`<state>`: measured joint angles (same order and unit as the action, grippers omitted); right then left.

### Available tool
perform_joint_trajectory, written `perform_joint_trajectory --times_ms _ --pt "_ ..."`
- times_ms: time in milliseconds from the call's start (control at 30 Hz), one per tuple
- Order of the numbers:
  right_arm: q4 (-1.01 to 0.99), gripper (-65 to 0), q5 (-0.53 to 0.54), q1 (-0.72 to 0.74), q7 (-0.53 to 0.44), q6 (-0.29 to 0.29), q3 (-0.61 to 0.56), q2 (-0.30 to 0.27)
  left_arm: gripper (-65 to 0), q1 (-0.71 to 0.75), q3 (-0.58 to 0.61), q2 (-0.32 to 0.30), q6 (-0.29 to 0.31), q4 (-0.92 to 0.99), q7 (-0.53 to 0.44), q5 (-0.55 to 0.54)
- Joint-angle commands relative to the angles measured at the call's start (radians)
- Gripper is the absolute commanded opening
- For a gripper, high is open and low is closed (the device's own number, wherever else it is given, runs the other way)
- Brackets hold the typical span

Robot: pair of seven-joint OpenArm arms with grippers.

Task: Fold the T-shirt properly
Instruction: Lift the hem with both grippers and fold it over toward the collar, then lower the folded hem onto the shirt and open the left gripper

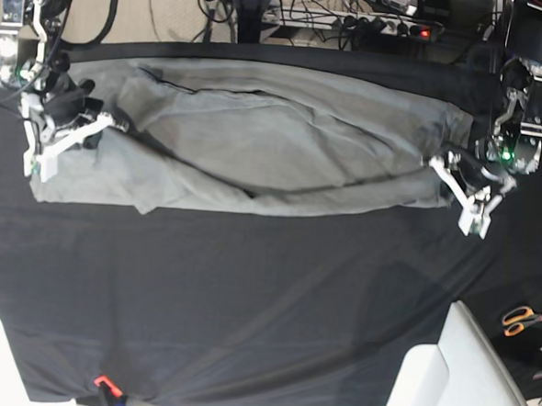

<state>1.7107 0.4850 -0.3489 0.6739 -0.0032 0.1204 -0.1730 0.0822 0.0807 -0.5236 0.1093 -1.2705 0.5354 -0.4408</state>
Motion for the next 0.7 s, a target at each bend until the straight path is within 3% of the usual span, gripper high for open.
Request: perform_joint_trajectory --times_ms 0,467,667 --pt "0.016 -65.0 0.001 0.000 -0.019 0.006 0.005 -0.007 -65.0 -0.005 -0.006 -0.020 0.000 -0.015 -0.018 0.003" --pt "0.015 -65.0 -0.001 -0.006 -0.019 0.006 0.006 -0.010 -65.0 0.003 -0.006 -0.040 0.000 -0.016 -0.018 0.003" --pt "0.015 -65.0 -0.001 -0.022 -0.018 0.006 0.063 -0.012 -65.0 0.003 -0.006 -0.042 0.000 -0.016 -0.018 0.004"
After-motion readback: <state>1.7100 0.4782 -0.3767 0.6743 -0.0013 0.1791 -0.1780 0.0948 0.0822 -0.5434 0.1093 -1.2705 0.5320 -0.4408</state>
